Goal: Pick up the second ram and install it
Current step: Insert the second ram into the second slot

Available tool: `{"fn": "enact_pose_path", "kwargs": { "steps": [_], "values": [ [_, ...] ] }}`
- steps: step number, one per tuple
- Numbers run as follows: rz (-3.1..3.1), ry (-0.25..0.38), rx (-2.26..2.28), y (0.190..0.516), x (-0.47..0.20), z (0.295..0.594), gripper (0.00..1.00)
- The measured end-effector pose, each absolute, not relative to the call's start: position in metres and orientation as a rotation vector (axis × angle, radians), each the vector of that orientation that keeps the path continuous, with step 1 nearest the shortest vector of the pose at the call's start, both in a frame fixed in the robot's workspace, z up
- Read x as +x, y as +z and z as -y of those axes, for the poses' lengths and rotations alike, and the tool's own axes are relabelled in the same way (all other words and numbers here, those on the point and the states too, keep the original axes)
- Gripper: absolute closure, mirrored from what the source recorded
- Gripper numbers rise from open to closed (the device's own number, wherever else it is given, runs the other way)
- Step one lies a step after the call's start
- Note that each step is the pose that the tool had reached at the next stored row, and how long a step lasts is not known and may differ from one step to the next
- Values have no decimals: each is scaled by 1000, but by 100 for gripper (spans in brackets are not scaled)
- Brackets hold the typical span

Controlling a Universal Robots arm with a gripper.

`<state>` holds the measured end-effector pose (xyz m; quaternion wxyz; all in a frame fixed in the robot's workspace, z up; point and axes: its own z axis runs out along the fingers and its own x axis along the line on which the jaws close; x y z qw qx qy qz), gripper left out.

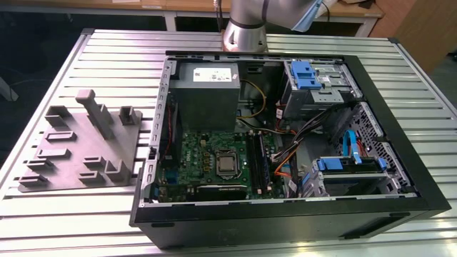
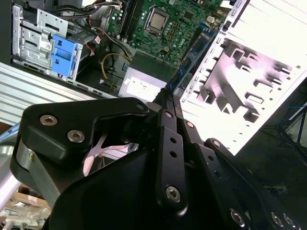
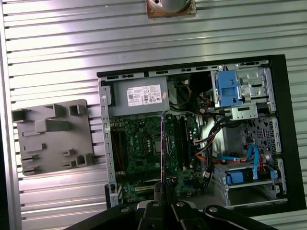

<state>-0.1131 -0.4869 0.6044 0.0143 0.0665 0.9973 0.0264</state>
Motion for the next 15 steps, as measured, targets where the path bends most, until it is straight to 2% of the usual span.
{"fn": "enact_pose_path", "kwargs": {
  "steps": [15],
  "values": [
    [-3105,82,207,602,-99,487,89]
  ]
}}
